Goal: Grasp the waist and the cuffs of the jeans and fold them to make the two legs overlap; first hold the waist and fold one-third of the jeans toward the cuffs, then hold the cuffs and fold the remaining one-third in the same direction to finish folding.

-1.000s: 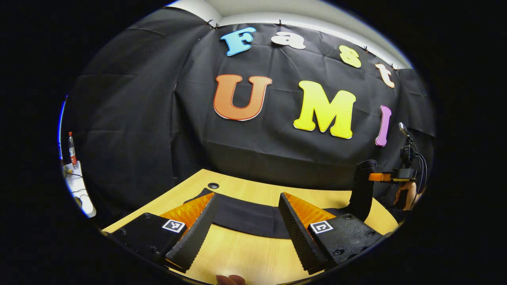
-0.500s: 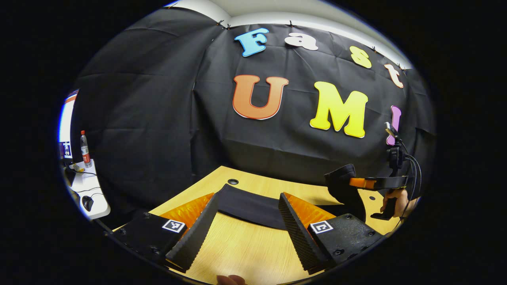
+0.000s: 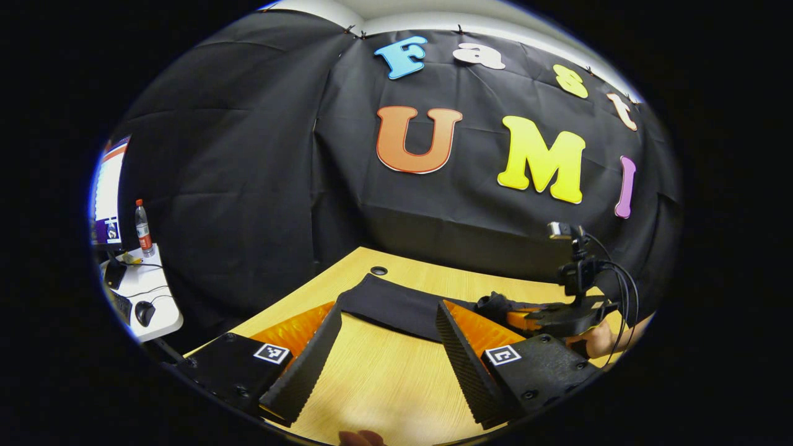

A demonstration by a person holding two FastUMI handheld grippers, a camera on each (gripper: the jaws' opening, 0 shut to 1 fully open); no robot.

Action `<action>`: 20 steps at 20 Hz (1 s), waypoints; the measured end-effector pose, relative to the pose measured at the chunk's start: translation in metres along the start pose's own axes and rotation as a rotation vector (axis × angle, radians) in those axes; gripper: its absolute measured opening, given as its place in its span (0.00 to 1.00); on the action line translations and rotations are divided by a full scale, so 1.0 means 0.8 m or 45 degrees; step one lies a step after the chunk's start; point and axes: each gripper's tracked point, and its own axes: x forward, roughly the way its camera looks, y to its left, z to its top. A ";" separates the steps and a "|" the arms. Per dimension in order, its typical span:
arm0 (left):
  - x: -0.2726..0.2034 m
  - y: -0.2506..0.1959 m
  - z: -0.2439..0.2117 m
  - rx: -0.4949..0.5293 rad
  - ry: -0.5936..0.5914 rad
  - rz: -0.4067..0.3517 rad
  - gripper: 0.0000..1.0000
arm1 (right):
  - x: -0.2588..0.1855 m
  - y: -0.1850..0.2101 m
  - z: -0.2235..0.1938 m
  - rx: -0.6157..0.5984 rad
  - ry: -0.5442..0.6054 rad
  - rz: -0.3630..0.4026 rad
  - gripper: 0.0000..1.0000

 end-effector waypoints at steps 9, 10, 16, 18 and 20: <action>0.019 -0.016 -0.008 -0.103 0.038 -0.069 0.99 | -0.001 0.031 -0.028 -0.039 0.132 0.206 0.25; 0.024 -0.019 -0.012 -0.160 0.053 -0.091 0.99 | -0.017 0.043 -0.023 0.006 0.144 0.288 0.50; 0.100 0.002 -0.048 -0.713 0.137 -0.138 0.99 | -0.129 -0.021 0.050 0.030 -0.168 0.243 1.00; 0.125 0.026 -0.068 -0.839 0.175 -0.098 0.99 | -0.186 -0.059 0.081 0.049 -0.315 0.200 1.00; 0.145 0.040 -0.077 -0.962 0.194 -0.096 0.99 | -0.241 -0.105 0.101 0.045 -0.437 0.121 1.00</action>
